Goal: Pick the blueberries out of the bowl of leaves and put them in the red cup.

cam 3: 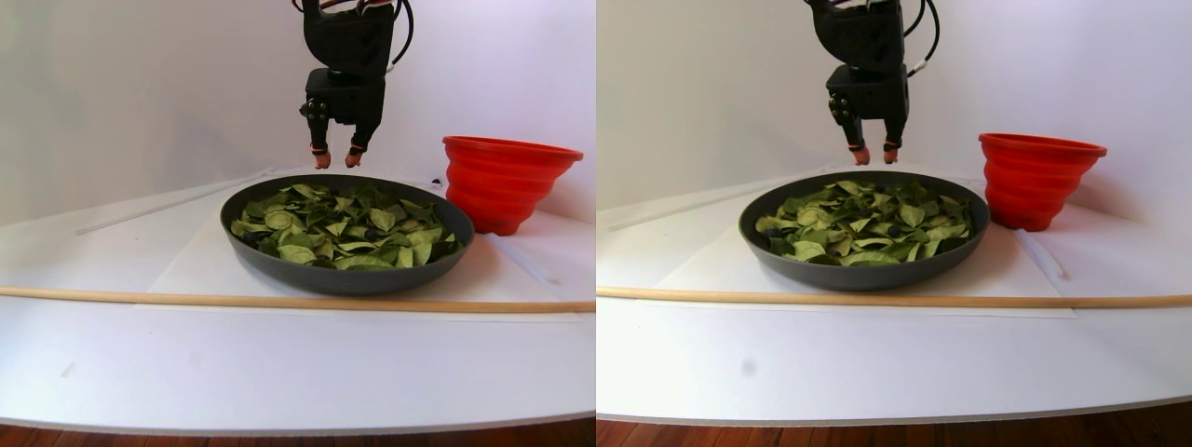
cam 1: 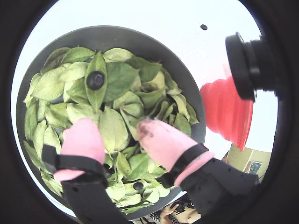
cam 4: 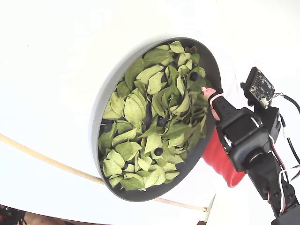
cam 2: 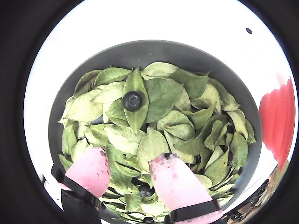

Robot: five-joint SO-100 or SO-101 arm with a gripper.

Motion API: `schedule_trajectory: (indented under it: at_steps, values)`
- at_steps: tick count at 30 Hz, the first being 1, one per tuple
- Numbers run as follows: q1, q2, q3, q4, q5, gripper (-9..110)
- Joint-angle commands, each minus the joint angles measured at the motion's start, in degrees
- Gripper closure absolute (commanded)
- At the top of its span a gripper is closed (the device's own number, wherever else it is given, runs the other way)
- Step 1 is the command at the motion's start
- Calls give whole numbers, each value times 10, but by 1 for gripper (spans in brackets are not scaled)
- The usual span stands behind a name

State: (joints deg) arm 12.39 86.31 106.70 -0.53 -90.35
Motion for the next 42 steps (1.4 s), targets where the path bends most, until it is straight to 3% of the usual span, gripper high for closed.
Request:
schedule_trajectory:
  at_steps: [1,42]
  values:
    - [-1,7,-42,-17,0,85]
    - [-10,-142,-175,-68,38,83]
